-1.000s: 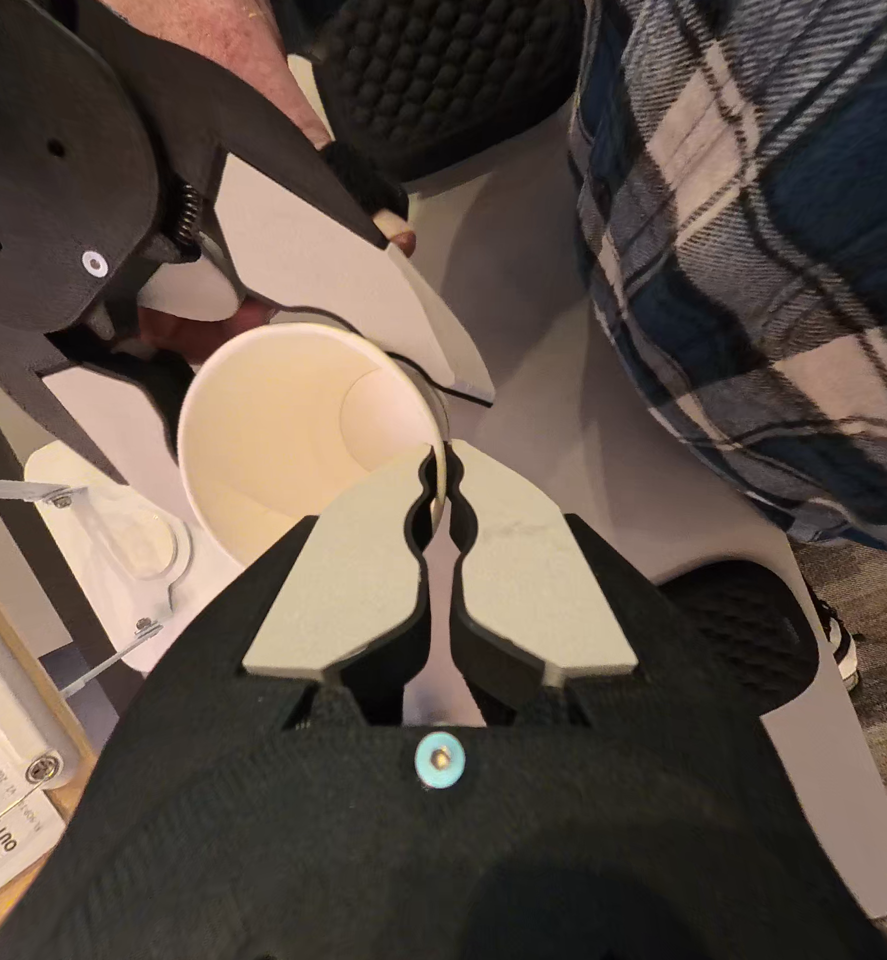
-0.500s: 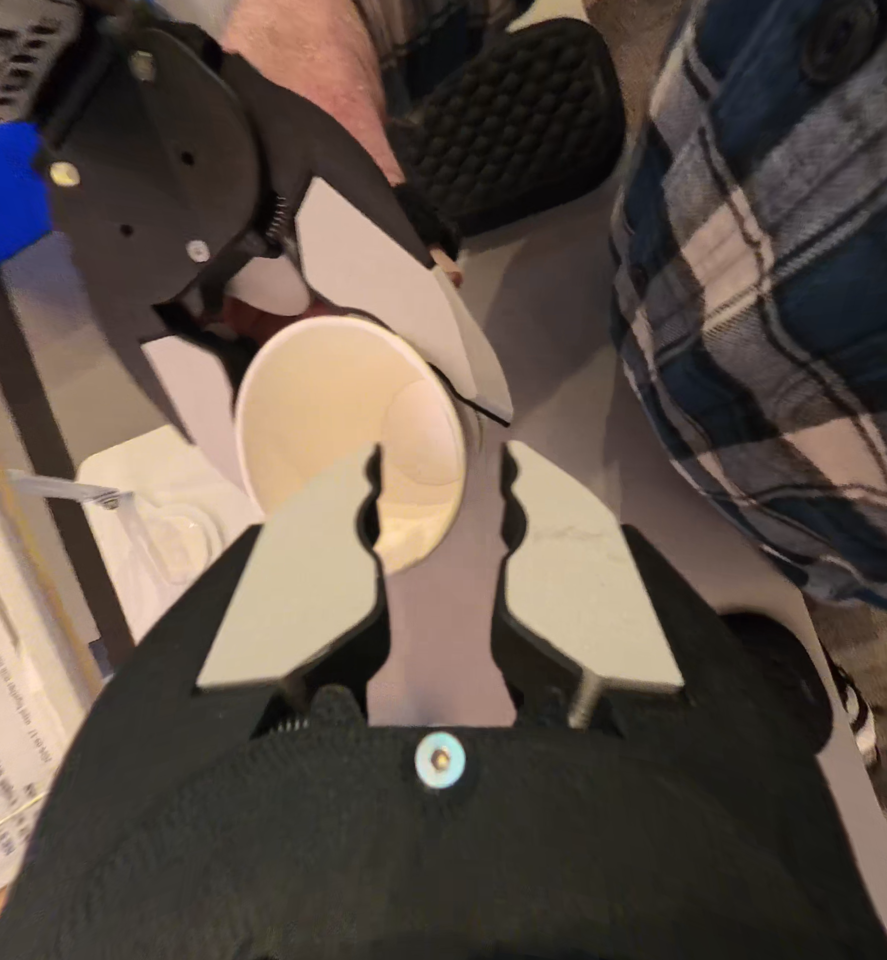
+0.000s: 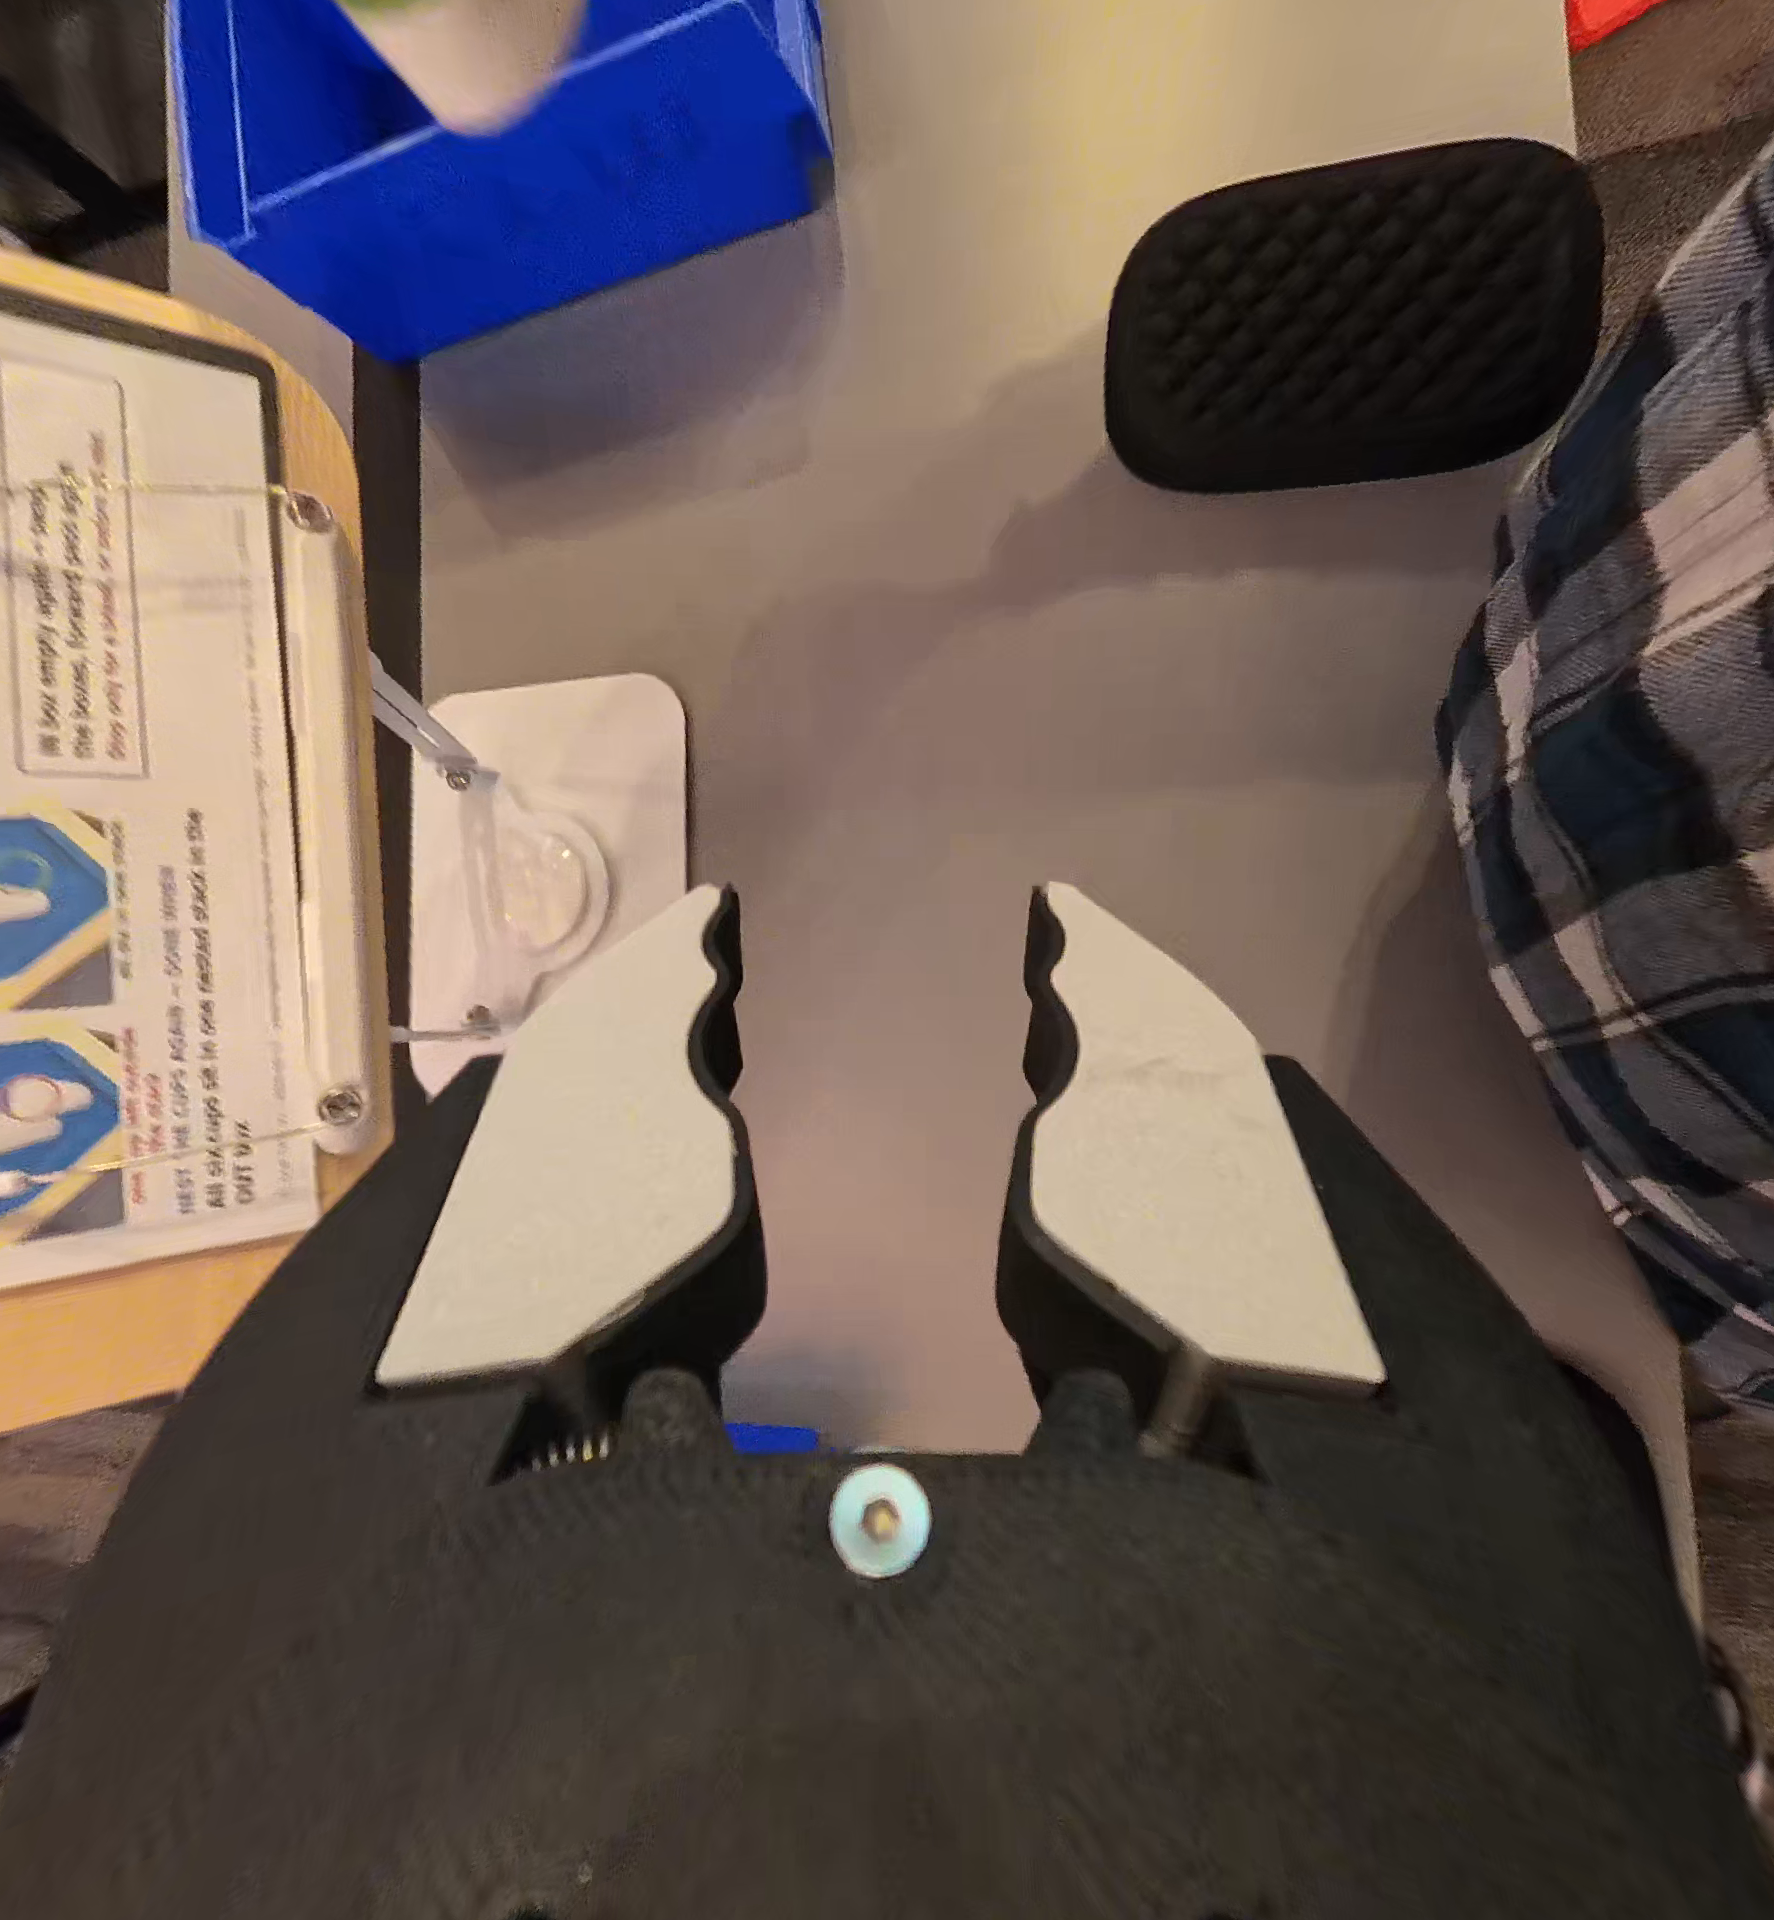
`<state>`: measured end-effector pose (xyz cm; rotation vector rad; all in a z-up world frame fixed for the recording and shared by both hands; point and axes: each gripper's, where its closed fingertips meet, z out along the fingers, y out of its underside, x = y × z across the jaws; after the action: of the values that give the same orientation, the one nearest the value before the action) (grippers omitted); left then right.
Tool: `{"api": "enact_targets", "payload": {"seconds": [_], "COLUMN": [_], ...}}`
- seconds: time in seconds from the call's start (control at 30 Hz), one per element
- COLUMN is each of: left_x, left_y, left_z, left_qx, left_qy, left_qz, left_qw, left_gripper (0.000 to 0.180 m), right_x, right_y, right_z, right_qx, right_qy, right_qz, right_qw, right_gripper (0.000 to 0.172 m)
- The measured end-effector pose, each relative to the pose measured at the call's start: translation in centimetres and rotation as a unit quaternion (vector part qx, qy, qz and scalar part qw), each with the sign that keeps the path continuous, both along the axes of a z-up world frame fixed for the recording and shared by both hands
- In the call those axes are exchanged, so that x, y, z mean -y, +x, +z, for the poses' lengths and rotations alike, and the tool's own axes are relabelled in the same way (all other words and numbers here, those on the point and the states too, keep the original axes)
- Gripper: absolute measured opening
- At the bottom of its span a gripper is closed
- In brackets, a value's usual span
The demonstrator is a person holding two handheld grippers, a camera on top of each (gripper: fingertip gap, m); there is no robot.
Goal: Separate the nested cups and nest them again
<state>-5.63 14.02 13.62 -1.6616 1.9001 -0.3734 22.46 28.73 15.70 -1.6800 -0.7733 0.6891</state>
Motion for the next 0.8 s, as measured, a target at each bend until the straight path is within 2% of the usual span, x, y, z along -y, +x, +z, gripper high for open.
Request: {"api": "enact_targets", "payload": {"seconds": [0.03, 0.13, 0.3, 0.4, 0.5, 0.8], "left_x": [0.1, 0.1, 0.4, 0.4, 0.4, 0.0], "left_y": [-0.2, -0.8, -1.6, -2.3, -2.7, -3.2], "left_z": [-0.3, -1.5, -3.0, -3.6, -3.9, -4.6], "left_qx": [0.001, -0.010, -0.011, -0.014, -0.010, -0.012], "left_qy": [-0.006, -0.013, -0.038, -0.048, -0.056, -0.064], "left_qz": [0.005, 0.026, 0.055, 0.072, 0.086, 0.099], "left_qw": [1.000, 1.000, 0.998, 0.996, 0.995, 0.993], "left_gripper": [0.051, 0.051, 0.050, 0.049, 0.048, 0.047], "right_x": [-1.5, -5.3, -9.2, -10.4, -11.2, -12.4], "right_y": [2.6, 9.0, 14.7, 15.9, 16.4, 18.1], "right_z": [-0.1, -1.7, -8.1, -11.7, -14.2, -16.8], "right_qx": [-0.008, -0.027, -0.021, 0.005, 0.022, 0.061], "right_qy": [0.002, -0.007, -0.048, -0.073, -0.089, -0.101], "right_qz": [-0.035, -0.130, -0.220, -0.244, -0.261, -0.321], "right_qw": [0.999, 0.991, 0.974, 0.967, 0.961, 0.940], "right_gripper": [0.099, 0.099, 0.099, 0.100, 0.100, 0.098]}}
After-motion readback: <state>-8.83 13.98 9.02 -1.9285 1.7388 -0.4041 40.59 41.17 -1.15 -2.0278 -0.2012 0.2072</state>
